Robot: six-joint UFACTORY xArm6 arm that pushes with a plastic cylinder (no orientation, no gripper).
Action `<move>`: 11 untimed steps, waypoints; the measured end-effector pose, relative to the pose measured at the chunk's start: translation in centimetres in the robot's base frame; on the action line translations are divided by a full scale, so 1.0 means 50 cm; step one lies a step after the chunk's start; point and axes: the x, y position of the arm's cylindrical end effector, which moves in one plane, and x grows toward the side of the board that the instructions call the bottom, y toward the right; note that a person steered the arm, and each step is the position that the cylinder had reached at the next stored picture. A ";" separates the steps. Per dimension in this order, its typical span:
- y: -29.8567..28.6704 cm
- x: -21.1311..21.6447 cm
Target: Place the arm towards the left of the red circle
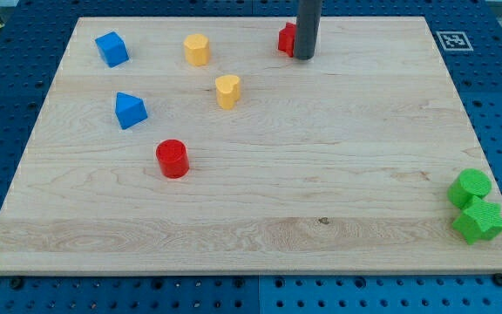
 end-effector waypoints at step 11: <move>-0.345 0.531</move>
